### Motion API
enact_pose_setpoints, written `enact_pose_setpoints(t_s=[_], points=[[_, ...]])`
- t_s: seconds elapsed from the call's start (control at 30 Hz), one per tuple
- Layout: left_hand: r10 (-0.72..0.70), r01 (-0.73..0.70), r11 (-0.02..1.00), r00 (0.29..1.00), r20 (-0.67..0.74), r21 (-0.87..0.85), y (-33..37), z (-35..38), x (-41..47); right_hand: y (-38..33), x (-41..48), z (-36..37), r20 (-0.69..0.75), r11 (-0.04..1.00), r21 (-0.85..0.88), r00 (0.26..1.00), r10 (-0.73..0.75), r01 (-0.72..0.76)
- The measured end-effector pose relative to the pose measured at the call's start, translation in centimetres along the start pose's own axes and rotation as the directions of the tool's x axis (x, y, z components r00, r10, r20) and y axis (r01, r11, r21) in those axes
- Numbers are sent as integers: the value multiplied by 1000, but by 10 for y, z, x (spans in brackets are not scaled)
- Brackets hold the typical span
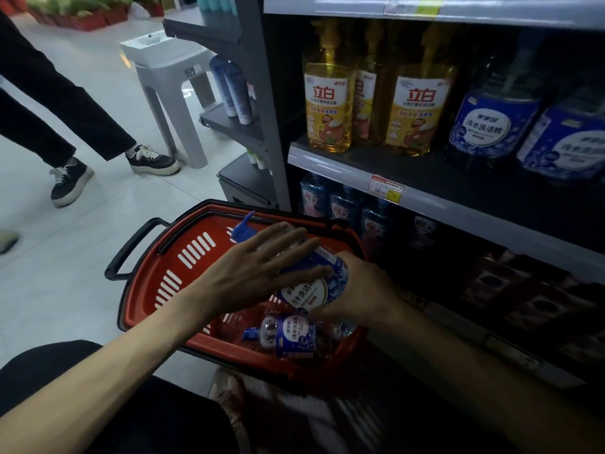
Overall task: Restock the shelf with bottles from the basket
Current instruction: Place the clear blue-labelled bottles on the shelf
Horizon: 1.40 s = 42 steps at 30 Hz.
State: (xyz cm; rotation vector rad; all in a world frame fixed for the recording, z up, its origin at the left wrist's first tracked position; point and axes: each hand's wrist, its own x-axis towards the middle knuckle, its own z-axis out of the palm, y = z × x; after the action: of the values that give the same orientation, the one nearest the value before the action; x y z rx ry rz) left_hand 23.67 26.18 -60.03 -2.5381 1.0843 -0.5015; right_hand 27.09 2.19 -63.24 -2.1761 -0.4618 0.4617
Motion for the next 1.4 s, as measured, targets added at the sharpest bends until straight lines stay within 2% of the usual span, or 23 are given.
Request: enact_pose_setpoints(t_s=[0.03,0.07,0.17,0.23,0.27,0.3,0.33,0.37,0.4,0.43,0.47,0.5,0.57,0.63,0.67,0.83,0.97,1.07,1.17,1.4], points=[[-32,31,999,999,31,40,-2,2,0,2,-1,0,-9,997,68,1000,27,-26],[-84,84,996,995,44,8,-2,-1,0,5,-2,0,-20,990,133,998,55,-52],[-259,253,964,963,-75,-78,-3,0,0,10,-3,0,-46,947,302,990,132,-112],[-421,397,900,899,-125,-178,-2,3,0,15,-3,-2,-57,912,391,985,162,-128],[-526,483,837,840,-133,-258,0,3,1,16,-4,-4,-62,889,439,983,175,-130],[-634,564,744,766,-110,-358,2,3,3,17,-5,-7,-62,861,491,980,188,-134],[-733,623,603,679,-38,-498,5,3,7,18,-6,-10,-55,834,535,979,197,-138],[-802,656,397,588,106,-642,8,2,11,17,-8,-13,-47,810,570,979,199,-138],[-810,653,135,506,296,-745,10,0,16,15,-11,-16,-44,796,590,979,200,-136],[-741,628,-129,453,495,-768,13,-2,22,15,-12,-18,-44,779,613,979,200,-132],[-627,613,-328,427,651,-718,16,-3,27,16,-14,-20,-41,758,638,977,209,-135],[-514,611,-442,428,744,-657,19,-2,30,15,-15,-21,-35,737,662,977,211,-136],[-358,583,-527,507,784,-618,28,-2,38,15,-17,-23,-37,730,672,978,204,-127],[-304,526,-564,584,753,-636,36,-3,49,15,-19,-23,-61,751,652,981,186,-102],[-314,500,-574,596,739,-648,38,-6,55,14,-21,-24,-75,763,640,981,179,-90],[-400,400,-602,599,694,-691,47,-13,68,18,-28,-33,-123,845,534,987,107,-25],[-460,355,-576,603,652,-736,57,-17,81,22,-36,-43,-163,882,472,985,61,23],[-502,345,-525,613,610,-778,62,-22,91,27,-46,-52,-199,911,412,978,58,30],[-530,330,-437,656,536,-837,67,-31,102,33,-58,-60,-230,953,302,971,69,4],[-541,322,-227,743,394,-919,87,-46,136,50,-90,-72,-431,918,377,900,60,120]])
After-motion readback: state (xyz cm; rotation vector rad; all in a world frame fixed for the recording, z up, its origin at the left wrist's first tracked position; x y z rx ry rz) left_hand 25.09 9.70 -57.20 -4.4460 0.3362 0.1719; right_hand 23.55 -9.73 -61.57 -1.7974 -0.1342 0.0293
